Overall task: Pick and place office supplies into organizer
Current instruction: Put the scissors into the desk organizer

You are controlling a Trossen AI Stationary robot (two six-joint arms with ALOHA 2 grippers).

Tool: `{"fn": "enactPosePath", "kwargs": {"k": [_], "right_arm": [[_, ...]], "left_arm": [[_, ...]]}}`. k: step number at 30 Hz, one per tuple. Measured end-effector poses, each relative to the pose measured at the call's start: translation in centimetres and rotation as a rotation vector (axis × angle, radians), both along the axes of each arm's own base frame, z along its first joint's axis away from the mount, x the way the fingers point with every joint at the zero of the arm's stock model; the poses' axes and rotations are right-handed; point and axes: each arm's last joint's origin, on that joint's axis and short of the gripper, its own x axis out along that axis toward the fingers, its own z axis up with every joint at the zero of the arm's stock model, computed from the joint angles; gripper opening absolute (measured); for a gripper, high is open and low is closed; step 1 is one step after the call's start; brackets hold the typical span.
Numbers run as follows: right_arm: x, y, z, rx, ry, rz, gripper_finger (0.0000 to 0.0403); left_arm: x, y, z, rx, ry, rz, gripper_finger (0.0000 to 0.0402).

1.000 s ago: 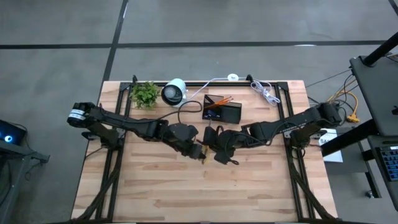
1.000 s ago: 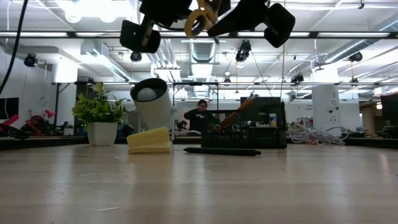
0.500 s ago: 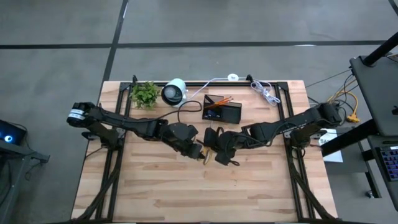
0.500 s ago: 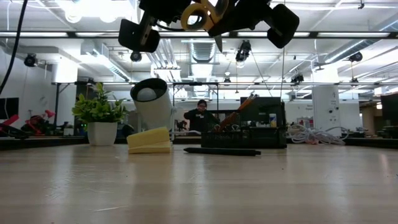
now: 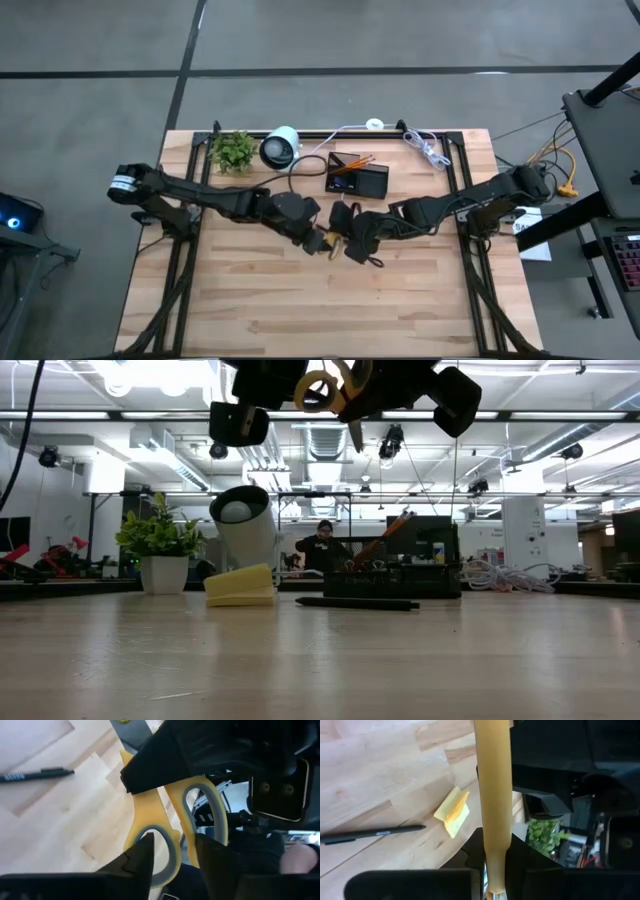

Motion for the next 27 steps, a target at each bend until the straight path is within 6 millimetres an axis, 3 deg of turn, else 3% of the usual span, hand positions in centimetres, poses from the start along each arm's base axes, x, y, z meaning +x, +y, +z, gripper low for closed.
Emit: {"fn": "enactPosePath", "kwargs": {"k": [9, 19, 27], "right_arm": [[-0.5, -0.4, 0.8, 0.037, -0.038, -0.108, 0.0024], [-1.3, -0.7, 1.5, 0.073, -0.049, -0.182, 0.0024], [-2.0, -3.1, 3.1, 0.333, -0.148, -0.375, 0.0024]], "left_arm": [[-0.6, 2.1, 1.1, 0.059, -0.049, 0.008, 0.0152], [-2.9, 4.6, 4.2, 0.17, -0.163, 0.04, 0.0153], [-5.9, 5.4, 7.4, 0.358, -0.3, 0.073, 0.0153]]}}
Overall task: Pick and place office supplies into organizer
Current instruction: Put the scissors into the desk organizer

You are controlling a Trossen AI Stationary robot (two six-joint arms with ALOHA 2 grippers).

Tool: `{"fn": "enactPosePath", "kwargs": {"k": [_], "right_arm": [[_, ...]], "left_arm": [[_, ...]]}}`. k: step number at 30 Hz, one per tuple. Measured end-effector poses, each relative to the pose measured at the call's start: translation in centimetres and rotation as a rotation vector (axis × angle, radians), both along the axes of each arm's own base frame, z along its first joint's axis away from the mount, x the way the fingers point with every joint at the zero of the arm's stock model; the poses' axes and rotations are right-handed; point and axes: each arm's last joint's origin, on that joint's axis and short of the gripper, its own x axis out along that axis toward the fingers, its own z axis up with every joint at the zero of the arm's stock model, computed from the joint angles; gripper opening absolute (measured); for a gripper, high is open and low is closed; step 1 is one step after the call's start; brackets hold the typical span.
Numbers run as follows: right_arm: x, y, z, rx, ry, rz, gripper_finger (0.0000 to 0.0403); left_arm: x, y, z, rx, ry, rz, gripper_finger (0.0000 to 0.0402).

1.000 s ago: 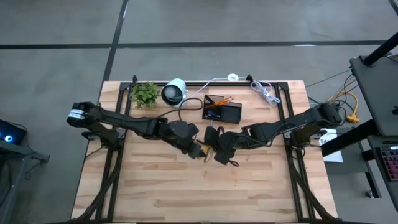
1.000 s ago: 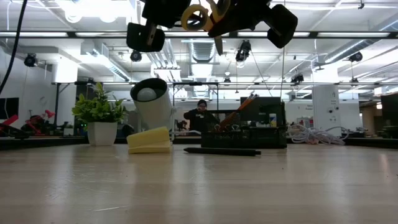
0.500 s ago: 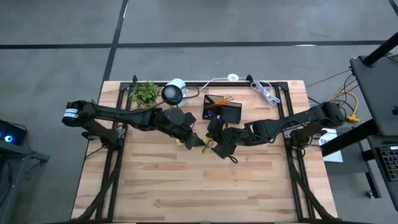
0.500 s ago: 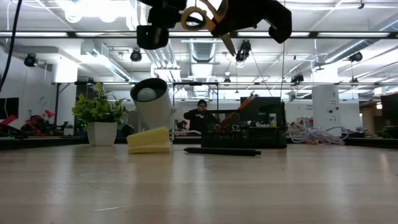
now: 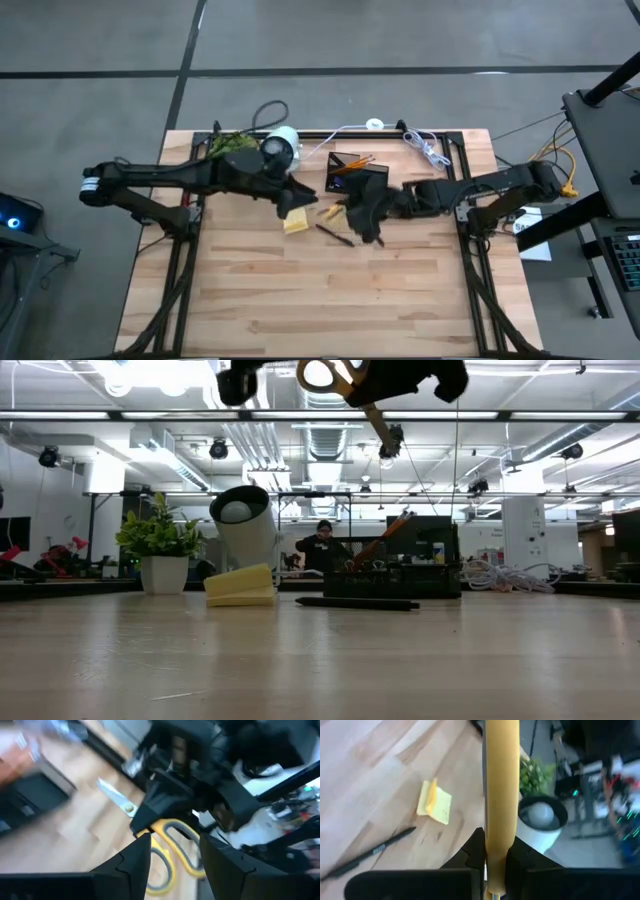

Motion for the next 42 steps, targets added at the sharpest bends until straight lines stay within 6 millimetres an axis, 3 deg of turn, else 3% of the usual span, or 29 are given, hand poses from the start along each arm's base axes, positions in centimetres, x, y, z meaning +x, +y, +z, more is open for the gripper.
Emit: {"fn": "enactPosePath", "kwargs": {"k": [6, 12, 20, 42], "right_arm": [[-0.4, -3.3, 1.5, 0.201, -0.122, -0.092, 0.0023], [-0.2, -6.8, 2.3, 0.367, -0.27, -0.115, 0.0023], [-0.5, -10.9, 1.7, 0.528, -0.436, -0.144, 0.0023], [-3.9, -19.7, -5.1, 0.789, -0.876, -0.3, 0.0023]], "left_arm": [[-2.5, 0.3, 2.2, 0.144, -0.088, 0.125, 0.0153], [-4.2, 0.3, 3.3, 0.159, -0.123, 0.173, 0.0153], [-5.4, -0.1, 3.6, 0.168, -0.113, 0.172, 0.0153], [-4.7, 0.3, 2.9, 0.218, -0.062, 0.295, 0.0153]]}}
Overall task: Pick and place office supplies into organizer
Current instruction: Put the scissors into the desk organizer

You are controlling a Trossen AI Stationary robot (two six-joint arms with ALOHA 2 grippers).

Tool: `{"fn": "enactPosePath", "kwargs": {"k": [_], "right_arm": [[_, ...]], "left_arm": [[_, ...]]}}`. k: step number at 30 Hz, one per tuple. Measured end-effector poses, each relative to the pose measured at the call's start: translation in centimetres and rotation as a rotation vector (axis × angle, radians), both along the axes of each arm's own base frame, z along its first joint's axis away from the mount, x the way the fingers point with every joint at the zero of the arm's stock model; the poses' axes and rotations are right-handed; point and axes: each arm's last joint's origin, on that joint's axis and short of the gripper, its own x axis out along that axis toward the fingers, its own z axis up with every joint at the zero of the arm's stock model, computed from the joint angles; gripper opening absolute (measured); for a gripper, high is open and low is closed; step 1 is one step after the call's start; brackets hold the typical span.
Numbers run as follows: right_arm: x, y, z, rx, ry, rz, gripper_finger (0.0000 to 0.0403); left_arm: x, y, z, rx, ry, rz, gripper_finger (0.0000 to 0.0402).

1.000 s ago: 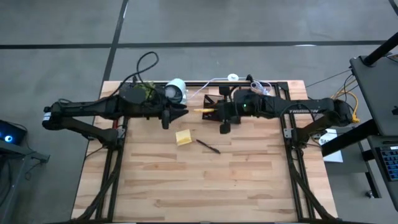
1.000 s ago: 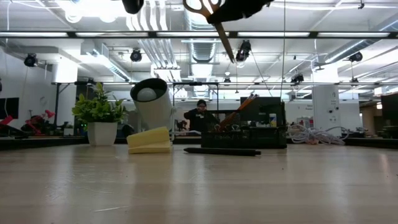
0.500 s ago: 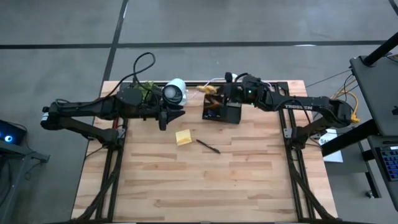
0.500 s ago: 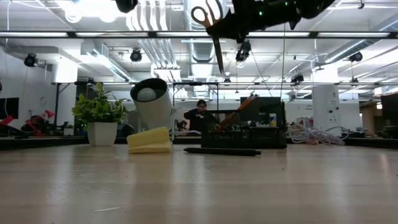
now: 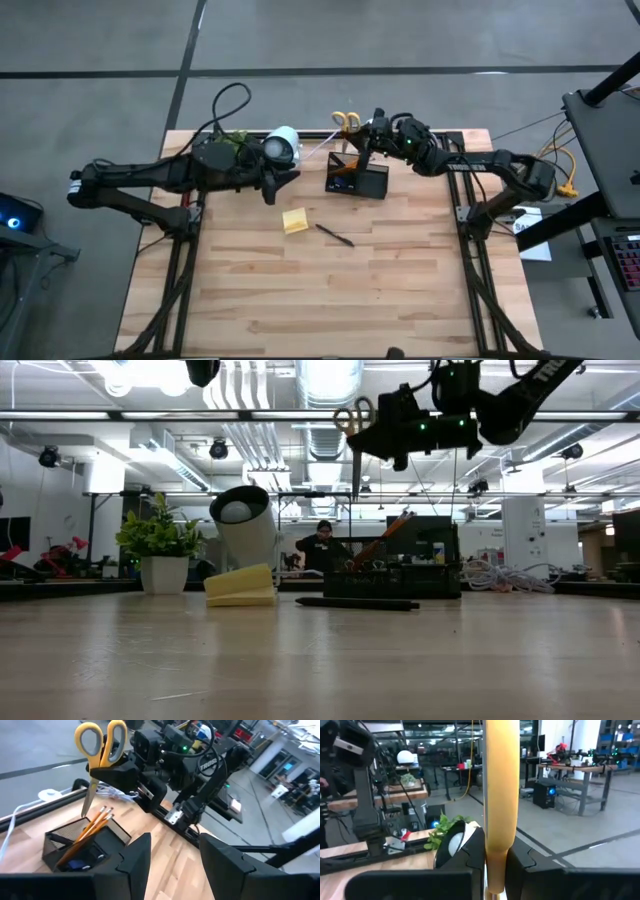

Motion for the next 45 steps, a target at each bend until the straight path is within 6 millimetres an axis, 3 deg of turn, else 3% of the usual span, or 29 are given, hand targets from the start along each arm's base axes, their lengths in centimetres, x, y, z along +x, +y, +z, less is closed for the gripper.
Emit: {"fn": "enactPosePath", "kwargs": {"k": [19, 45], "right_arm": [[1.6, -2.7, -5.7, 0.069, 0.116, -0.033, 0.0023], [1.8, -3.0, -8.2, 0.007, 0.301, -0.064, 0.0023]], "left_arm": [[0.9, 0.1, -0.7, 0.008, 0.04, 0.033, 0.0153], [0.6, -0.1, -0.5, 0.0, 0.032, -0.042, 0.0153]]}}
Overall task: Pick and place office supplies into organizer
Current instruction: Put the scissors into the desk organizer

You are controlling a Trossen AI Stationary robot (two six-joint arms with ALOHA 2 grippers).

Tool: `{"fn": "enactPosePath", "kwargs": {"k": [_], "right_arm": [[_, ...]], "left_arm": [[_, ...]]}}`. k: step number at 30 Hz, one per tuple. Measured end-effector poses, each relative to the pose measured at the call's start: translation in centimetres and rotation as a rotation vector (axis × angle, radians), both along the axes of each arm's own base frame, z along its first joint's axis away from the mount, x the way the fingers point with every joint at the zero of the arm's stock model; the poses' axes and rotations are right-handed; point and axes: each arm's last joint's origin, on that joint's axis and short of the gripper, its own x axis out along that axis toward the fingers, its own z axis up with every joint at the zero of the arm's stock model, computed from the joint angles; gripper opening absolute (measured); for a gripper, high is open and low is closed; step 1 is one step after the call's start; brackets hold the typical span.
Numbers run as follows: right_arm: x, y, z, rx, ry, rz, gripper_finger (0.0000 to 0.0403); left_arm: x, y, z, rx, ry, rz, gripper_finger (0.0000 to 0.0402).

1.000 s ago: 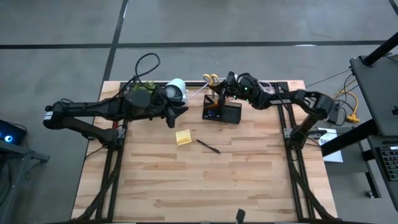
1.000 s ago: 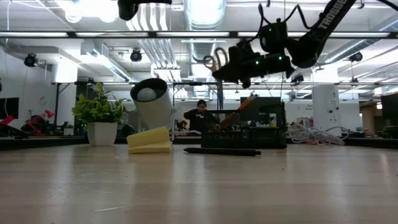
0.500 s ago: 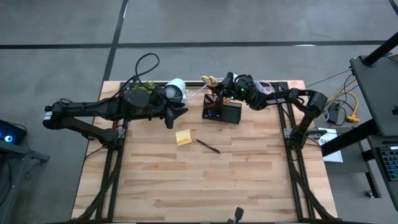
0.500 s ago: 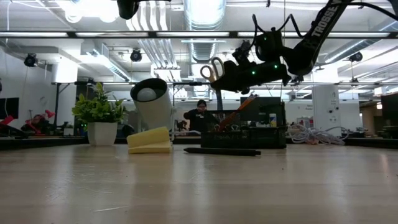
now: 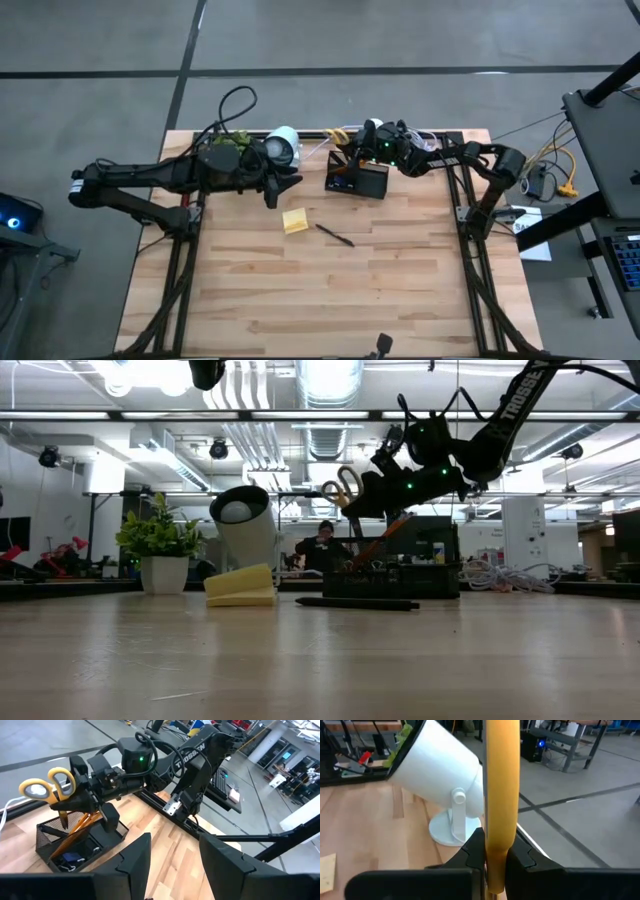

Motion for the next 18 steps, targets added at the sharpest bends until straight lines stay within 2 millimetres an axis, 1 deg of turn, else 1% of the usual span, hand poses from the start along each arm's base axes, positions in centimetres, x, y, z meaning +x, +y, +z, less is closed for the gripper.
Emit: {"fn": "enactPosePath", "kwargs": {"k": [7, 18], "right_arm": [[-0.14, 0.08, -0.57, 0.012, 0.063, 0.002, 0.0037], [-0.18, 0.12, -0.55, 0.018, 0.067, 0.005, 0.0043]], "left_arm": [[0.0, 0.0, -0.01, 0.0, 0.001, 0.0, 0.0153], [-0.01, 0.0, -0.05, 0.0, 0.005, 0.0, 0.0153]]}}
